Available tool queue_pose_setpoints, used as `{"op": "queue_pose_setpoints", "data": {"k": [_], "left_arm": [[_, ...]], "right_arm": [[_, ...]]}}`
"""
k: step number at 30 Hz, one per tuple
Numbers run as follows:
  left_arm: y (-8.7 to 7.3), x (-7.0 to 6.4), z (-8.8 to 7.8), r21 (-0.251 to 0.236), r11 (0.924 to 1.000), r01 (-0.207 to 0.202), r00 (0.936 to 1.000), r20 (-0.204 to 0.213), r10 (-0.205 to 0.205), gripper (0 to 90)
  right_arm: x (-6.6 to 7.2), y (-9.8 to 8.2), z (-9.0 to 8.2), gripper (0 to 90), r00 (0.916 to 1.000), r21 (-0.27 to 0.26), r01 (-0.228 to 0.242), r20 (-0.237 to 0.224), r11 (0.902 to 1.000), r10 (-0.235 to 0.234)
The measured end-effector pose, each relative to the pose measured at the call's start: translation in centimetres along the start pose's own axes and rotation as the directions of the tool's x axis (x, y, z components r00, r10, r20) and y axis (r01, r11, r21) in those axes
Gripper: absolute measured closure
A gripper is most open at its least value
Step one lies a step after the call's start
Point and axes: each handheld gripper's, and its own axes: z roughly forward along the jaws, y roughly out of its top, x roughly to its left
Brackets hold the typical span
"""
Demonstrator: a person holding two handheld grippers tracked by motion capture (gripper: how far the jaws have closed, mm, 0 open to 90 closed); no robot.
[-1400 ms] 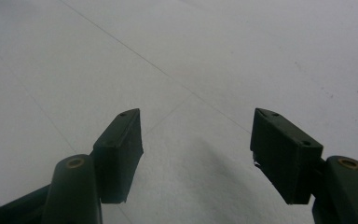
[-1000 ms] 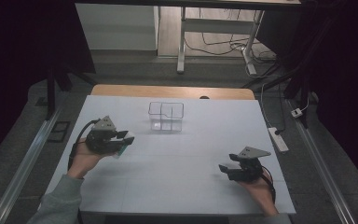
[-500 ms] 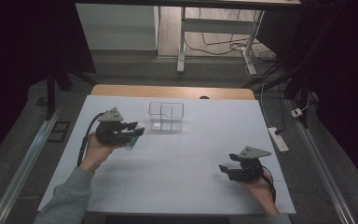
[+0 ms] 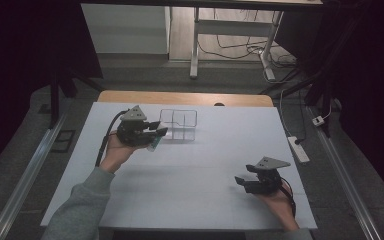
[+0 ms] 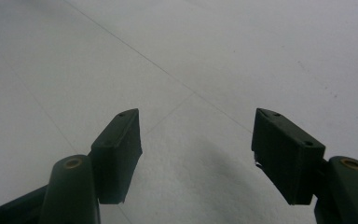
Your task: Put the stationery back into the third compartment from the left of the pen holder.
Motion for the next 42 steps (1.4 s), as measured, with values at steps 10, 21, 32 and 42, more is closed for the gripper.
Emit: {"op": "queue_pose_setpoints", "data": {"k": [10, 21, 32, 42], "left_arm": [[1.3, 0.3, 1.1, -0.011, 0.9999, 0.004, 1.0000, 0.008, -0.004, 64.1], [2.8, 0.8, 2.0, -0.018, 0.9998, 0.001, 0.9999, 0.011, -0.001, 64.1], [4.8, 1.6, 2.8, -0.033, 0.9995, -0.003, 0.9999, -0.013, 0.002, 64.1], [5.9, 2.5, 5.0, -0.017, 0.9998, 0.011, 0.9998, -0.014, -0.011, 64.1]], "right_arm": [[0.0, 0.0, 0.2, 31.9, 1.0000, 0.014, 0.008, 0.000, 0.9999, -0.008], [0.0, -0.1, 0.1, 31.5, 1.0000, 0.006, -0.001, 0.002, 1.0000, 0.001], [-0.1, -0.1, 0.1, 31.3, 1.0000, 0.013, 0.000, 0.003, 0.9999, 0.000], [-0.1, -0.1, 0.1, 31.2, 1.0000, 0.010, -0.001, 0.003, 0.9999, 0.001]]}}
